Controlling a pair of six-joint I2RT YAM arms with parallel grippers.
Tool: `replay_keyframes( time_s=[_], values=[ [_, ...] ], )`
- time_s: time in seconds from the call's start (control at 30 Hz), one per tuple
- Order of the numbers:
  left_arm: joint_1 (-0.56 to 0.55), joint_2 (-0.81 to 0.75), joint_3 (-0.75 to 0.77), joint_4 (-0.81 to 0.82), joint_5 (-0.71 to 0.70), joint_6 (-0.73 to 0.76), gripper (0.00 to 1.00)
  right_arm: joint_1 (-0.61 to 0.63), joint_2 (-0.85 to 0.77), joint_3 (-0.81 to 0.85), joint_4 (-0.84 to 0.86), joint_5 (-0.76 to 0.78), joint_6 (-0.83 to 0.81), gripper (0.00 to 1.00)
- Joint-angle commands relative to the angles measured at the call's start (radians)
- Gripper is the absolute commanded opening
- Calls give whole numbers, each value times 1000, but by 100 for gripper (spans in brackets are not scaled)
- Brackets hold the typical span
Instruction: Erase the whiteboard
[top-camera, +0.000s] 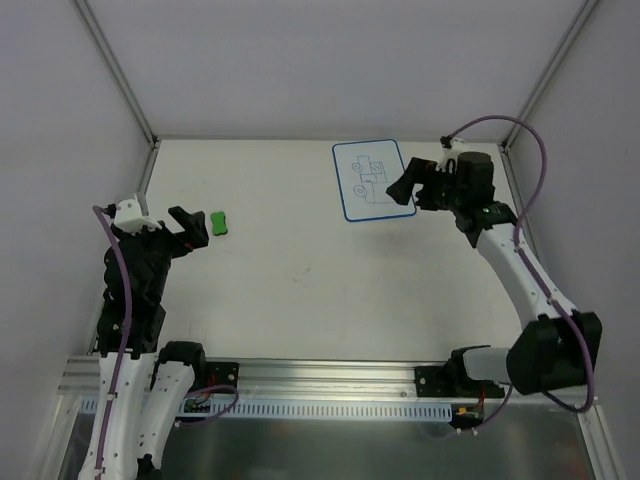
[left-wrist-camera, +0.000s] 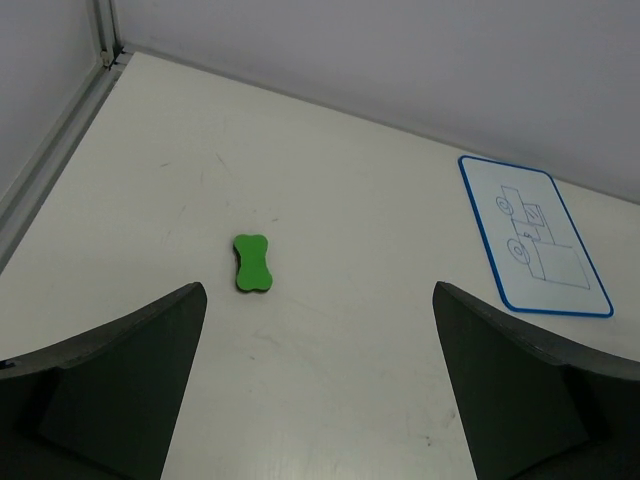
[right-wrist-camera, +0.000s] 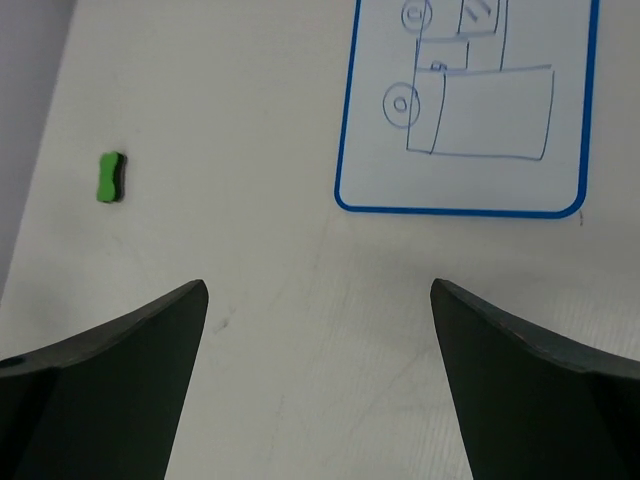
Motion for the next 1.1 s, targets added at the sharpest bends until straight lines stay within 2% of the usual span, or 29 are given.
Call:
replay_keyframes(
  time_s=[0.0,0.13,0.23,0.5,0.7,1.0,1.07],
  values=[
    [-3,2,-9,40,-5,-4,99,56,170,109,66,59,-33,99],
    [-3,5,-18,40,-22,14,99,128,387,196,74,140,-69,92],
    [-3,6,-19,39,-26,20,99,200,509,244,74,213,-115,90],
    [-3,17,-23,40,-25,34,99,320,701,391,-12,374,-187,79],
    [-3,9,-26,39,-28,40,99,329,819,502,-93,372,-150,73],
    [-3,8,-27,39,-26,43,99,334,884,554,-173,309,-133,61],
    [-3,8,-29,39,-26,43,99,340,885,549,-179,297,-139,55]
  ],
)
